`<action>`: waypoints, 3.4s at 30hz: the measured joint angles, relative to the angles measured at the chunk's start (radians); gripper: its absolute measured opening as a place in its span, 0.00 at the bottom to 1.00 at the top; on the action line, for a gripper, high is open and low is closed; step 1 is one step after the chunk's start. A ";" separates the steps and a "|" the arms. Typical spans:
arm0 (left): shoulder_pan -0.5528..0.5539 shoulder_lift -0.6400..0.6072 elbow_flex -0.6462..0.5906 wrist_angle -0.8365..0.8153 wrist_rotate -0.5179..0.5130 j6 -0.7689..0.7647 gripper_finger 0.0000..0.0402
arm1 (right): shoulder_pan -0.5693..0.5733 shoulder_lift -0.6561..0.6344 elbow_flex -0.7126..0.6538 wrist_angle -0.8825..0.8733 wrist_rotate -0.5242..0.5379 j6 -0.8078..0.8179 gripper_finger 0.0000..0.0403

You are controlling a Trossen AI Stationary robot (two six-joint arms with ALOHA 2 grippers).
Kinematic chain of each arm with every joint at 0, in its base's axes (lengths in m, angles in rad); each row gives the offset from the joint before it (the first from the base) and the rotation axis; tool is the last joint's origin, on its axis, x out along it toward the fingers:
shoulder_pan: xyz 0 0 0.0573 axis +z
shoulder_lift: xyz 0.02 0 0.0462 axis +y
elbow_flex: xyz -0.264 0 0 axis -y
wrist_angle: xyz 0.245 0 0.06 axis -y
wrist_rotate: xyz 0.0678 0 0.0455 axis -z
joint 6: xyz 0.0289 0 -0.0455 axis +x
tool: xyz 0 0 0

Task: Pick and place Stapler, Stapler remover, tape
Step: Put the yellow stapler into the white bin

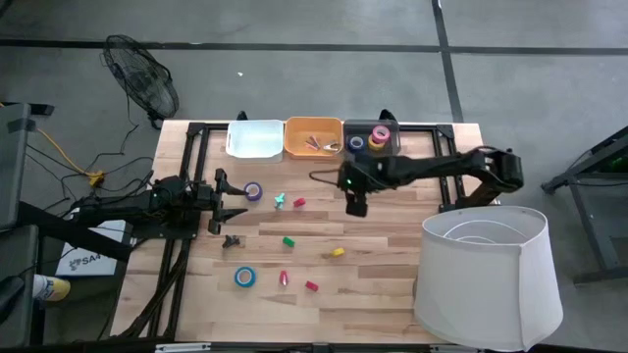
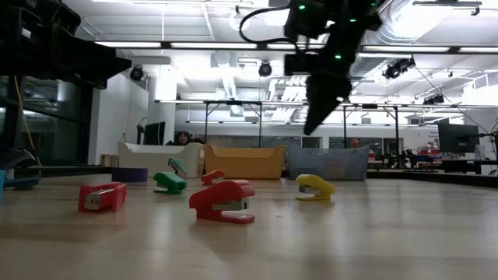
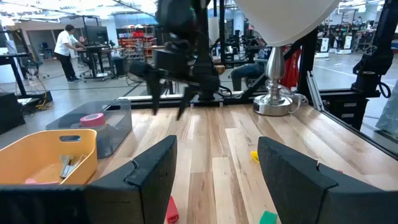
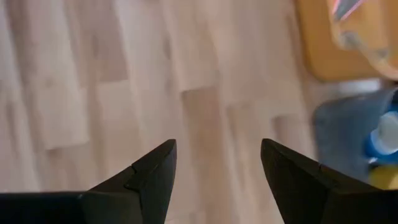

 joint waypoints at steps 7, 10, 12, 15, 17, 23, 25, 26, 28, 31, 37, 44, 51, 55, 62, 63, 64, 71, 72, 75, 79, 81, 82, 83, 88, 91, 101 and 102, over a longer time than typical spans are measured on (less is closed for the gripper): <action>0.000 0.000 0.000 0.000 0.000 0.000 0.55 | 0.108 -0.060 -0.168 0.081 -0.002 0.110 0.56; 0.000 0.000 0.000 0.000 0.000 0.000 0.55 | 0.154 -0.063 -0.211 0.125 -0.002 0.138 0.56; 0.000 0.000 0.000 0.000 0.000 0.000 0.55 | 0.186 -0.063 -0.238 0.149 -0.011 0.134 0.56; 0.000 0.000 0.000 0.000 0.000 0.000 0.55 | 0.237 -0.063 -0.266 0.188 -0.026 0.146 0.56; 0.000 0.000 0.000 0.000 -0.001 0.000 0.55 | 0.276 -0.063 -0.280 0.199 -0.024 0.184 0.56; 0.000 0.000 0.000 0.000 -0.001 0.000 0.55 | 0.363 -0.030 -0.288 0.242 -0.028 0.249 0.55; 0.000 0.000 0.000 0.000 -0.001 0.000 0.55 | 0.378 -0.007 -0.288 0.277 -0.036 0.229 0.55; 0.000 0.000 0.000 0.000 -0.001 0.000 0.55 | 0.384 0.006 -0.287 0.301 -0.045 0.211 0.55; 0.000 0.000 0.000 0.000 -0.001 0.000 0.55 | 0.393 0.037 -0.287 0.353 -0.068 0.164 0.55; 0.000 0.000 0.000 0.000 -0.001 0.000 0.55 | 0.404 0.080 -0.285 0.431 -0.086 0.096 0.55; 0.000 0.000 0.000 0.000 -0.001 0.000 0.55 | 0.406 0.134 -0.283 0.519 -0.113 0.030 0.55; 0.000 0.000 0.000 0.000 -0.002 0.000 0.55 | 0.406 0.143 -0.282 0.533 -0.114 -0.005 0.55; 0.000 0.000 0.000 0.000 -0.002 0.000 0.55 | 0.403 0.144 -0.282 0.546 -0.135 -0.062 0.55; 0.000 0.000 0.000 0.000 -0.002 0.000 0.55 | 0.401 0.145 -0.282 0.555 -0.136 -0.084 0.55; 0.000 0.000 0.000 0.000 -0.002 0.000 0.55 | 0.371 0.148 -0.285 0.596 -0.194 -0.098 0.54; 0.000 0.000 0.000 0.000 -0.002 0.000 0.55 | 0.367 0.148 -0.285 0.597 -0.199 -0.098 0.54; 0.000 0.000 0.000 0.000 -0.002 0.000 0.55 | 0.364 0.148 -0.285 0.598 -0.204 -0.098 0.54; 0.000 0.000 0.000 0.000 -0.002 0.000 0.55 | 0.357 0.149 -0.285 0.614 -0.219 -0.101 0.51; 0.000 0.000 0.000 0.000 -0.002 0.000 0.55 | 0.357 0.149 -0.285 0.624 -0.218 -0.108 0.51; 0.000 0.000 0.000 0.000 -0.002 0.000 0.55 | 0.357 0.150 -0.285 0.647 -0.217 -0.114 0.50; 0.000 0.000 0.000 0.000 -0.002 0.000 0.55 | 0.357 0.150 -0.285 0.648 -0.217 -0.116 0.50; 0.000 0.000 0.000 0.000 -0.002 0.000 0.55 | 0.357 0.153 -0.285 0.647 -0.218 -0.114 0.50; 0.000 0.000 0.000 0.000 -0.002 0.000 0.55 | 0.357 0.156 -0.285 0.649 -0.219 -0.114 0.50; 0.000 0.000 0.000 0.000 -0.002 0.000 0.55 | 0.357 0.162 -0.285 0.652 -0.223 -0.114 0.50; 0.000 0.000 0.000 0.000 -0.002 0.000 0.55 | 0.357 0.171 -0.285 0.671 -0.235 -0.114 0.50; 0.000 0.000 0.000 0.000 -0.002 0.000 0.55 | 0.357 0.171 -0.284 0.672 -0.228 -0.113 0.50; 0.000 0.000 0.000 0.000 -0.002 0.000 0.55 | 0.358 0.172 -0.284 0.665 -0.233 -0.109 0.36; 0.000 0.000 0.000 0.000 -0.002 0.000 0.55 | 0.358 0.172 -0.284 0.664 -0.233 -0.109 0.35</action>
